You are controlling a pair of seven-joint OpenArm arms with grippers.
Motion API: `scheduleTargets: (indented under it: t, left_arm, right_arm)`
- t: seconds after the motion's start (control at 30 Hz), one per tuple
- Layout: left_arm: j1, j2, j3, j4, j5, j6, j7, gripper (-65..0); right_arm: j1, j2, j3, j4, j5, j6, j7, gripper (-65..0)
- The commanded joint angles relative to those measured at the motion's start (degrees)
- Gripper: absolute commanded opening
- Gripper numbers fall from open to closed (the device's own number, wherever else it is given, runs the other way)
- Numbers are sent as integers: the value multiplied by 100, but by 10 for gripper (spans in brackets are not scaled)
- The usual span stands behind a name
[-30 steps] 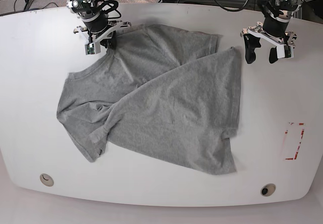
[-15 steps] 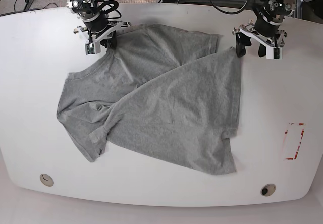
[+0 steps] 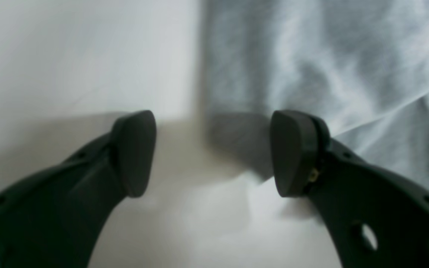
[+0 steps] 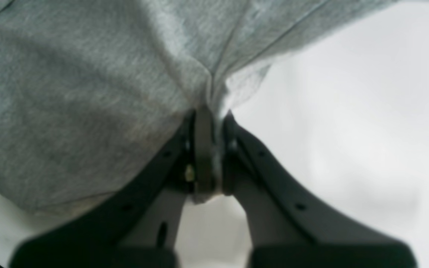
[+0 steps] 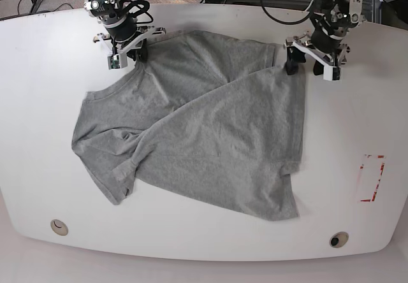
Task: Fold the T-shirt properly
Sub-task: 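Grasp the shirt edge with each gripper, then lift the shirt and stretch it between the grippers, shaking it out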
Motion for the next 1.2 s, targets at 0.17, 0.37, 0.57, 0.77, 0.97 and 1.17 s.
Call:
scheduleTargets:
  t: [0.17, 0.37, 0.57, 0.77, 0.97, 1.17]
  left_arm:
    - [-30, -43, 273, 3, -46, -23, -42, -204]
    - [-101, -26, 299, -6, -28, -14, -42, -325]
    - [-268, -26, 308, -234, -37, -14, -42, -650]
    - [-312, -43, 290, -173, -54, -14, -42, -650]
    - [-232, -79, 264, 742, -46, -14, -42, -650]
    - [-4, -395, 18, 1480, -63, -14, -42, -650]
  right_arm:
    - [-12, 19, 3, 68, -15, 50, -17, -648]
    - [-12, 19, 3, 68, -15, 50, -17, -648]
    - [-21, 19, 3, 76, -24, 50, -17, -648]
    - [-29, 19, 3, 103, -33, 50, -17, -648]
    - [-47, 28, 55, 305, -50, 50, -17, -648]
    - [-47, 257, 64, 551, -33, 50, -25, -648]
